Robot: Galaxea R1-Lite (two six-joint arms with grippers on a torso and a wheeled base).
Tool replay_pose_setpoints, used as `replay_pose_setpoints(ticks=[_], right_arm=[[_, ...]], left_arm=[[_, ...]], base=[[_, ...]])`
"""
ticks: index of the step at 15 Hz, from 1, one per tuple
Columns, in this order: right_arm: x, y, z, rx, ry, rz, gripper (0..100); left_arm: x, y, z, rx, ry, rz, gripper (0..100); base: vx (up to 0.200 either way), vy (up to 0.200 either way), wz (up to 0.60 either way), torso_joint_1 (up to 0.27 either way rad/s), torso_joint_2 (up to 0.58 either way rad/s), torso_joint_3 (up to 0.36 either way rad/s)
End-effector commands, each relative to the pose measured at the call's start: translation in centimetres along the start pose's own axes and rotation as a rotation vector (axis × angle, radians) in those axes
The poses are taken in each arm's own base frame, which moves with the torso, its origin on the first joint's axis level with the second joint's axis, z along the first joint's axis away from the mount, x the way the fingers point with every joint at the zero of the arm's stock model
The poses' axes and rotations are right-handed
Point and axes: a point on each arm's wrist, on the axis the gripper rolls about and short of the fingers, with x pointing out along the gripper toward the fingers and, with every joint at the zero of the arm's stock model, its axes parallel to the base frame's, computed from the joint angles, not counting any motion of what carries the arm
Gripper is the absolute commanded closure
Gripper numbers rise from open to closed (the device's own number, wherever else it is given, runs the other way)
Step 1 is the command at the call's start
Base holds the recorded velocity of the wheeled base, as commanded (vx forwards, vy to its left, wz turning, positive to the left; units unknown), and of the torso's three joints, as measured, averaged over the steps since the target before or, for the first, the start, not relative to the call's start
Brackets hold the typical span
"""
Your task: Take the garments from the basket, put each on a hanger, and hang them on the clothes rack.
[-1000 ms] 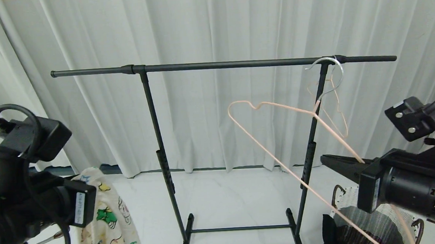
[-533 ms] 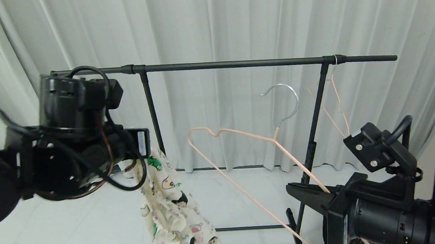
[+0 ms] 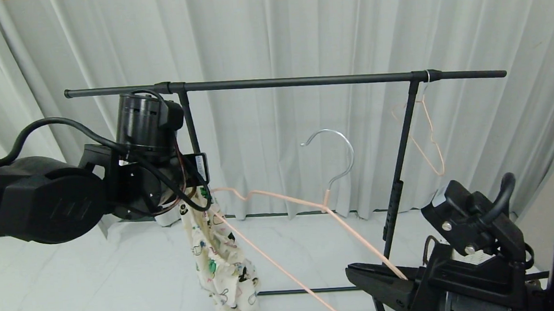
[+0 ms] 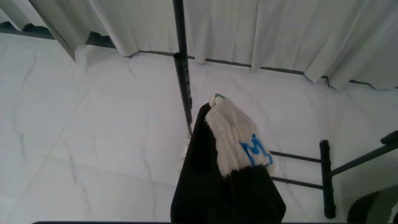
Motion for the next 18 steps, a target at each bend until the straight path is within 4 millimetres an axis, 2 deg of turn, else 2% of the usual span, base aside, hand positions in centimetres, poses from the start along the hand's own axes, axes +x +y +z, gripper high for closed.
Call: replay_pose_setpoints(ticks=[1, 9, 13, 18], right_arm=[[0.4, 0.2, -0.3, -0.004, 0.017, 0.012, 100], [2.9, 1.4, 0.3, -0.008, 0.004, 0.048, 100], [4.7, 0.8, -0.2, -0.008, 0.035, 0.008, 100], [7.1, 0.2, 1.6, 0.01, -0.036, -0.015, 100]], left_arm=[[0.1, 0.0, 0.0, -0.007, 0.001, 0.001, 100], [0.3, 0.3, -0.1, -0.01, 0.001, 0.043, 100], [-0.3, 0.6, 0.2, -0.016, -0.013, 0.042, 100], [-0.6, 0.6, 0.2, -0.011, -0.015, 0.036, 100]], base=[[0.0, 0.0, 0.0, 0.0, 0.0, 0.0], [0.0, 0.0, 0.0, 0.0, 0.0, 0.0], [0.0, 0.0, 0.0, 0.0, 0.0, 0.0], [0.0, 0.0, 0.0, 0.0, 0.0, 0.0]])
